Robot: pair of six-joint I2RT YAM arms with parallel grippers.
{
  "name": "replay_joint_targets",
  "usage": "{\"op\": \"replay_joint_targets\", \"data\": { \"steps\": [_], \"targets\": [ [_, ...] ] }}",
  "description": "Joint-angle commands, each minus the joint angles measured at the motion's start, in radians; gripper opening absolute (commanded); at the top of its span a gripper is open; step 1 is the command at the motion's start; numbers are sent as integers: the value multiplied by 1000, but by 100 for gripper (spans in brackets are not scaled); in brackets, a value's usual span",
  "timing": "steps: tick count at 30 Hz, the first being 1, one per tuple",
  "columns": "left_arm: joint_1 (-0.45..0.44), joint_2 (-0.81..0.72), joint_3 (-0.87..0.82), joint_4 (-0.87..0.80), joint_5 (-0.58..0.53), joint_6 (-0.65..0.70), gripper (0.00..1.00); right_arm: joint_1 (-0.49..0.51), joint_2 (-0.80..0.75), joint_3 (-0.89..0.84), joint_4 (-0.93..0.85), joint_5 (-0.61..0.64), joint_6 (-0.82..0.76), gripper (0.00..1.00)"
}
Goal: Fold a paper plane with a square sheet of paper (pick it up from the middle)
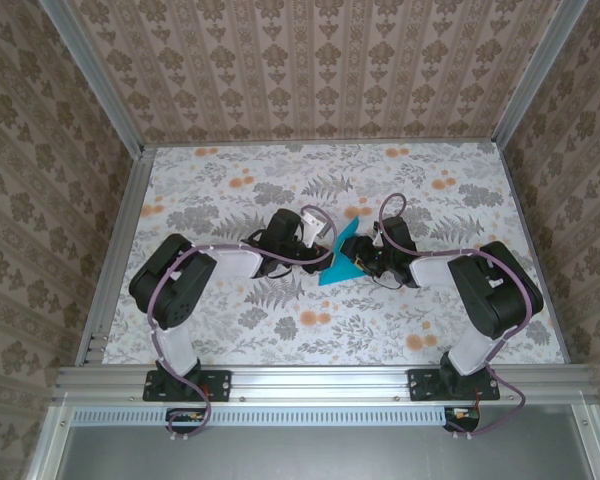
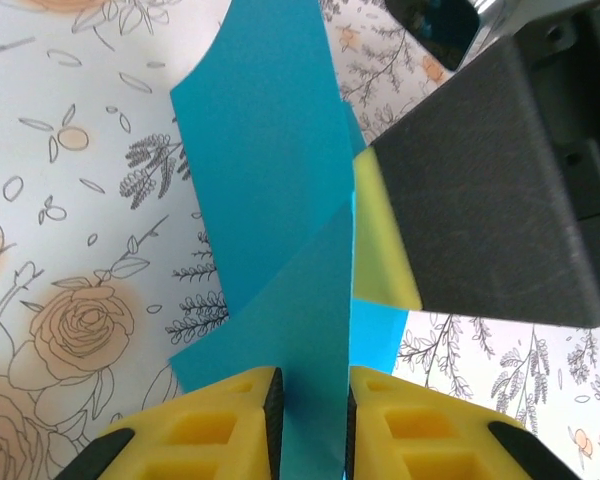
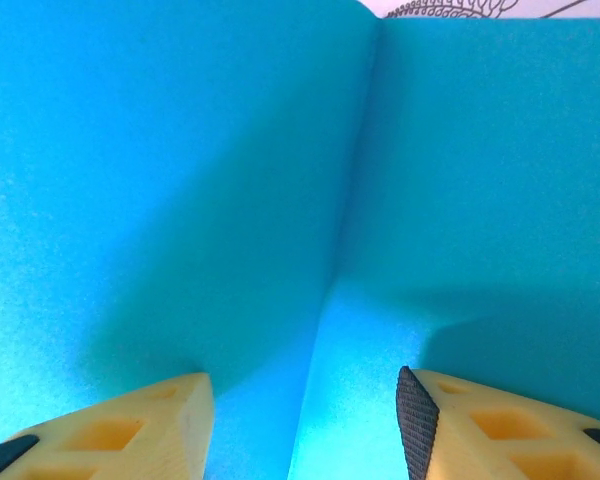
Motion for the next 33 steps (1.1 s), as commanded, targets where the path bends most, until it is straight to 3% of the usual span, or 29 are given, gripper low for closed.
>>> {"op": "replay_joint_targets", "data": {
  "steps": [1, 7, 17, 21, 28, 33],
  "targets": [
    [-10, 16, 15, -5, 15, -9, 22, -11, 3, -8, 10, -2, 15, 54],
    [-12, 19, 24, 11, 27, -7, 11, -17, -3, -26, 71, -32, -3, 54],
    [-25, 32, 70, -76, 3, 18, 8, -28, -26, -60, 213, -139, -43, 61],
    [-27, 33, 75, -99, -27, 21, 7, -34, -103, -62, 124, -90, -52, 59],
    [-27, 18, 69, -90, -64, 15, 7, -46, -247, -26, -273, 86, -105, 53],
    [-28, -39, 33, -65, -165, 14, 7, -46, -266, -13, -325, 68, -95, 53]
  ]
}}
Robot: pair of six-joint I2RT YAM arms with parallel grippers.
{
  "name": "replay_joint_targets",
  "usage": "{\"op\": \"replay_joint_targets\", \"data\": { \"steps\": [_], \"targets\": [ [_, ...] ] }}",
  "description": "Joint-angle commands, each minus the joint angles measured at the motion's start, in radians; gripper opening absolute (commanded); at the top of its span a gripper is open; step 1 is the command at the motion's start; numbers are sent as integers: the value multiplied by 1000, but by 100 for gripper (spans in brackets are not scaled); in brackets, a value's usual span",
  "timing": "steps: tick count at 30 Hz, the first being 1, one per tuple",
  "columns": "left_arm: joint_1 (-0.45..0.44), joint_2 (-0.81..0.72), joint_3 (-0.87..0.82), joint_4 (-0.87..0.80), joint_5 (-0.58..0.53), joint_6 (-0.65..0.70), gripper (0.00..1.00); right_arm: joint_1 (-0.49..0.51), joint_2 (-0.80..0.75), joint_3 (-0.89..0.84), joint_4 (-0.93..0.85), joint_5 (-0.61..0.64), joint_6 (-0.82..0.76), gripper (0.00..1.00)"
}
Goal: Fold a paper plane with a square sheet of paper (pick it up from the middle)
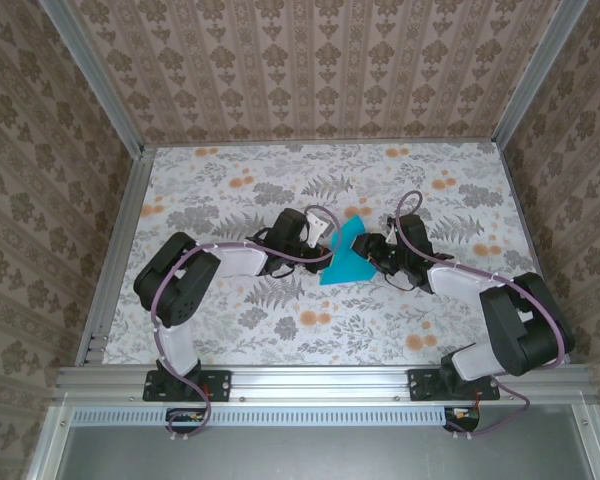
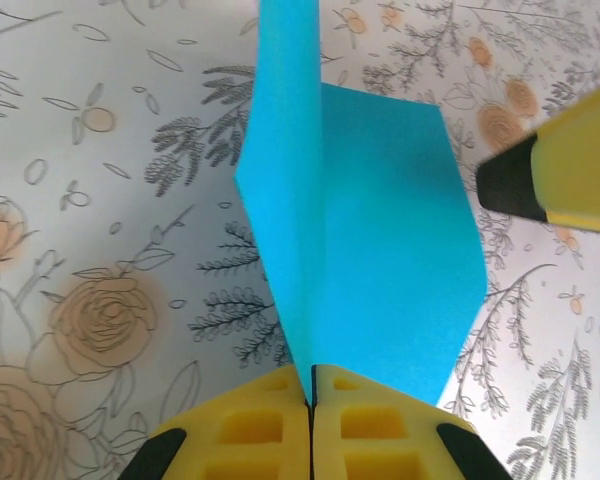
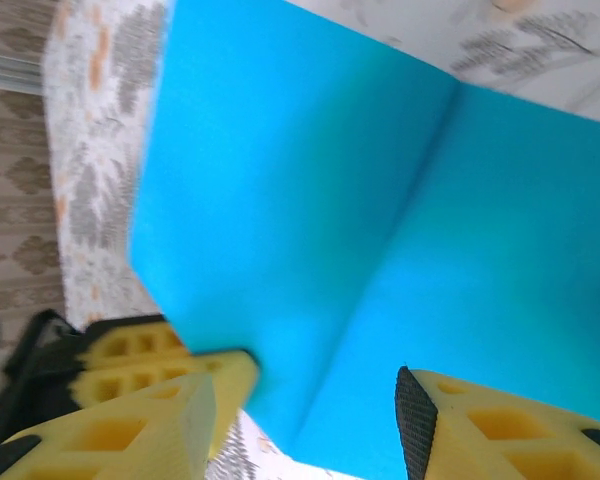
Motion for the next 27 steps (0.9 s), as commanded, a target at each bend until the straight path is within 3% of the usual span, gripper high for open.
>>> {"op": "replay_joint_targets", "data": {
  "steps": [1, 8, 22, 27],
  "targets": [
    [-10, -73, -26, 17, -104, 21, 6, -5, -24, 30, -115, 23, -12, 53],
    [-10, -165, -84, 10, -260, 43, 5, -2, -27, 72, -100, -18, -18, 54],
    [-61, -76, -4, -74, -291, 109, 5, 1, 9, 67, -66, -22, -23, 54],
    [-77, -59, 26, -106, -302, 125, 5, 1, 57, 94, -88, -24, -28, 43]
  ]
}}
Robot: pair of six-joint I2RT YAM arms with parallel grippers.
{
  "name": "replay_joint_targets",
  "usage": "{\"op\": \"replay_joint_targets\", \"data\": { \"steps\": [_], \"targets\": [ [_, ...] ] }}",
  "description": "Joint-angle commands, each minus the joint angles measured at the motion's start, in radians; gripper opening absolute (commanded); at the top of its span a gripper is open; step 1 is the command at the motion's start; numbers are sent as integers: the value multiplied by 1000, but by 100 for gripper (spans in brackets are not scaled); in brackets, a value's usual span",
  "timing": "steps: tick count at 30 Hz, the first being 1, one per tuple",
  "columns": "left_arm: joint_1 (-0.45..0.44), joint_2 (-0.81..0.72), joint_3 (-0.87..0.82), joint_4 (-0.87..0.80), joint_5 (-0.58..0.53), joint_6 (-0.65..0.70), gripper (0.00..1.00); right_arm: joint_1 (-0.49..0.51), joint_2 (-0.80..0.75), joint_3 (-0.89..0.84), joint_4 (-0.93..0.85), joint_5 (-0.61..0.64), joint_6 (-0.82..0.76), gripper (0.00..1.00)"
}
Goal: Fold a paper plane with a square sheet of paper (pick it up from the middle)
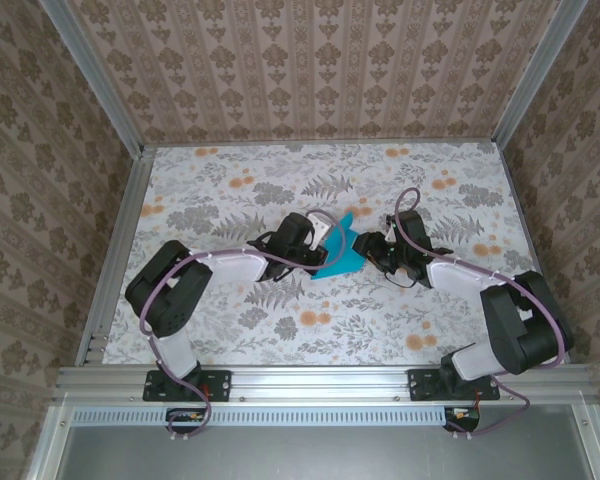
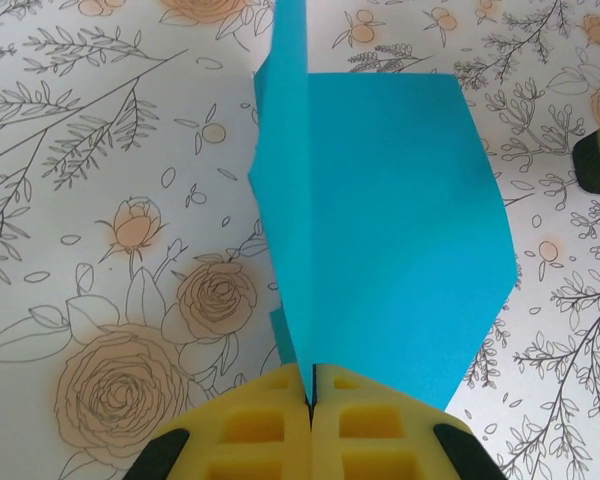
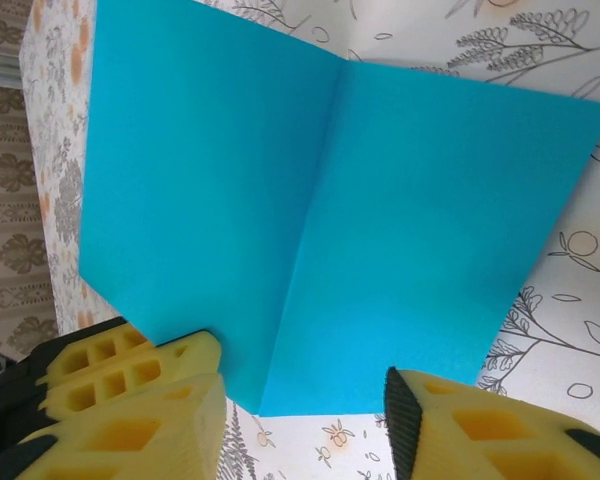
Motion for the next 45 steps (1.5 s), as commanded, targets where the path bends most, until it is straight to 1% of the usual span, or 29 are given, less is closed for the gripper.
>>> {"op": "replay_joint_targets", "data": {
  "steps": [1, 5, 8, 14, 18, 23, 29, 34, 40, 45],
  "targets": [
    [-11, 15, 36, -29, -19, 38, 5, 1, 49, 41, -16, -20, -18, 40],
    [-18, 21, 50, -48, -23, 47, 5, 1, 106, 67, -31, -27, -18, 30],
    [-19, 22, 53, -57, -24, 53, 5, 2, 144, 89, -57, -22, -21, 25],
    [-19, 29, 66, -71, -16, 53, 5, 1, 189, 112, -133, 7, -28, 21],
    [-19, 37, 77, -73, 25, 43, 5, 2, 211, 122, -174, 28, -35, 20],
    [-15, 58, 96, -65, 110, 20, 5, 2, 236, 128, -188, 32, -39, 20],
    [16, 100, 105, -23, 233, -38, 6, 2, 242, 128, -193, 29, -41, 21],
    [37, 131, 123, -24, 289, -66, 6, 1, 230, 119, -159, 8, -43, 23],
    [53, 153, 142, -35, 330, -85, 6, 1, 188, 99, -64, -53, -75, 29],
    [63, 168, 162, -59, 346, -108, 6, 1, 150, 90, -12, -93, -135, 37]
  ]
}}
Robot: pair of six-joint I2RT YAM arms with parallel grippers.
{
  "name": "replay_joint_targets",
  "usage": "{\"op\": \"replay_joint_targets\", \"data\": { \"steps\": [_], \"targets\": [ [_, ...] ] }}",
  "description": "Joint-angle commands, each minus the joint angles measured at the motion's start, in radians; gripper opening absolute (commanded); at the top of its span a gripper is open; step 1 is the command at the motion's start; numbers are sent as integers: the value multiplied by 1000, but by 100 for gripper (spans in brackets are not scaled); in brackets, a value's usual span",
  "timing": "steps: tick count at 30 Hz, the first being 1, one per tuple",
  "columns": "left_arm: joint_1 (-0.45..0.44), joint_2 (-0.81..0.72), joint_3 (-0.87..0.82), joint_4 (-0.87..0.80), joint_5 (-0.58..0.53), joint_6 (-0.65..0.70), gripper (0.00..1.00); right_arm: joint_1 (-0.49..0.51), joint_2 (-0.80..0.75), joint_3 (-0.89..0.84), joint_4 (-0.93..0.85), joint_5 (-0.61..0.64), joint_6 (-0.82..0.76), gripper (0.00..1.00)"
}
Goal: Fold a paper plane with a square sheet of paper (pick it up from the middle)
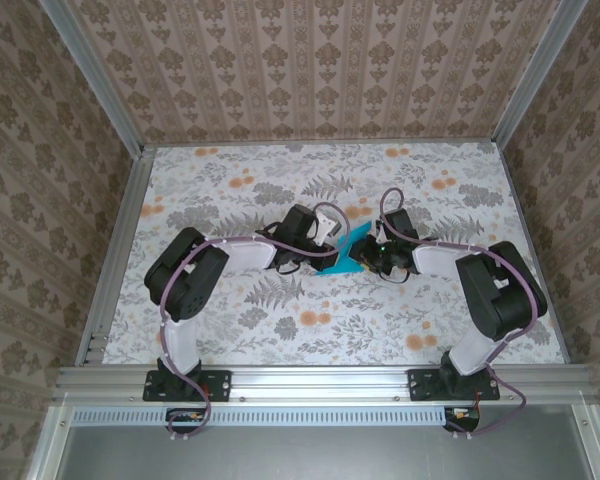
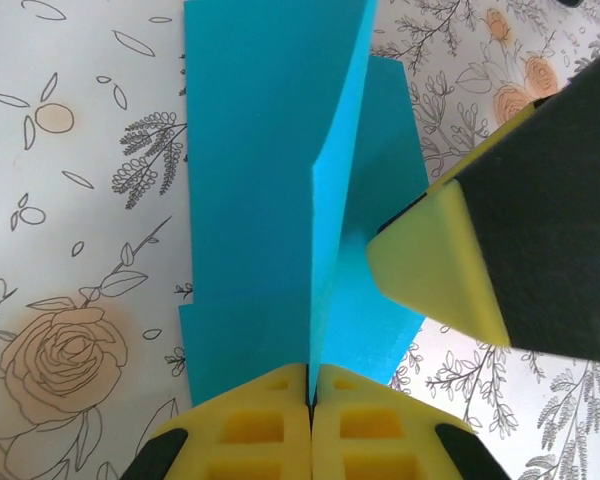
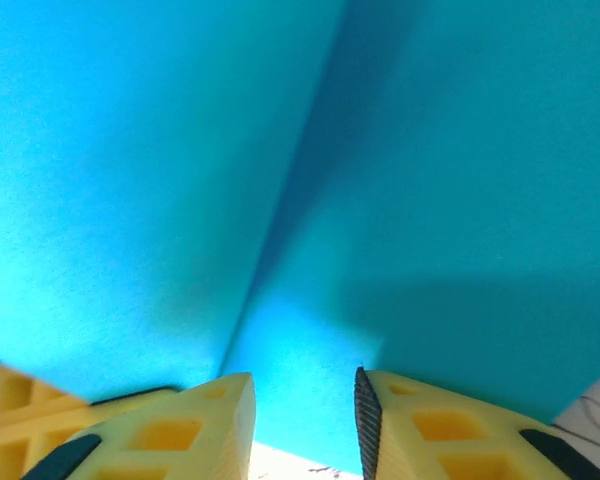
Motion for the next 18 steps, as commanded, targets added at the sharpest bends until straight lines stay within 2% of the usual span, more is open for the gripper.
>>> {"op": "replay_joint_targets", "data": {
  "steps": [1, 9, 18],
  "targets": [
    [12, 24, 38, -22, 44, -36, 7, 1, -49, -12, 57, -49, -69, 39],
    [21, 51, 61, -40, 79, -67, 7, -2, -70, -11, 88, -32, -77, 50],
    [28, 69, 71, -42, 107, -80, 11, -2, 6, 31, 76, 4, -50, 52]
  ]
}}
